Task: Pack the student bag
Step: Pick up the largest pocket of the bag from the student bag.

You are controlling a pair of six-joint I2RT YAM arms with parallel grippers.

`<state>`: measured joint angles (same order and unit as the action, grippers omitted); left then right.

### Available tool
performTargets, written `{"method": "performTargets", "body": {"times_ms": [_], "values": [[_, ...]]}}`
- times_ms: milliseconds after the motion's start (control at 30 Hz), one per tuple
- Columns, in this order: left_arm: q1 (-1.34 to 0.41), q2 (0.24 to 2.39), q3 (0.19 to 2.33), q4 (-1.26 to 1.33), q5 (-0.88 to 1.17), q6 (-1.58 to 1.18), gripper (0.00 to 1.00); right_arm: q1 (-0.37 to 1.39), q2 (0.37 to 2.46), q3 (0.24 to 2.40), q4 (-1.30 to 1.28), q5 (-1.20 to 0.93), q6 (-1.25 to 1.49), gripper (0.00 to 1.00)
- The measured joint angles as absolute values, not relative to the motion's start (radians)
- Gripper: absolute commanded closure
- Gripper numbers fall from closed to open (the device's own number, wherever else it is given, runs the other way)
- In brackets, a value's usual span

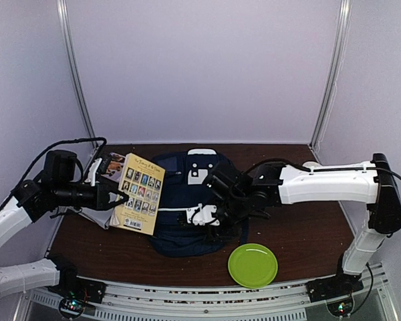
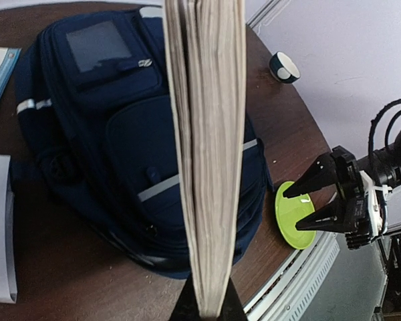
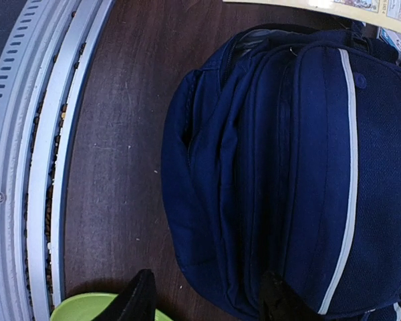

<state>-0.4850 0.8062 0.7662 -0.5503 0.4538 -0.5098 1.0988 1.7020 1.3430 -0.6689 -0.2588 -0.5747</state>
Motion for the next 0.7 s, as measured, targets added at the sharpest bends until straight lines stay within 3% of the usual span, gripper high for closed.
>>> {"method": "performTargets", "body": {"times_ms": [300,500,567,700], "values": [[-0.432,0.667,0.684,-0.684,0.55,-0.519,1.0,1.128,1.865,1.407,-0.613,-0.138,-0.591,0.44],[-0.431,0.623,0.684,-0.756,0.578,-0.521,1.0,1.128,1.913,1.423,-0.598,-0.088,-0.591,0.5],[-0.431,0.615,0.684,-0.773,0.587,-0.521,1.0,1.129,1.926,1.425,-0.593,-0.075,-0.59,0.56],[-0.431,0.613,0.684,-0.788,0.611,-0.521,1.0,1.121,1.948,1.448,-0.595,-0.063,-0.567,0.82]]}}
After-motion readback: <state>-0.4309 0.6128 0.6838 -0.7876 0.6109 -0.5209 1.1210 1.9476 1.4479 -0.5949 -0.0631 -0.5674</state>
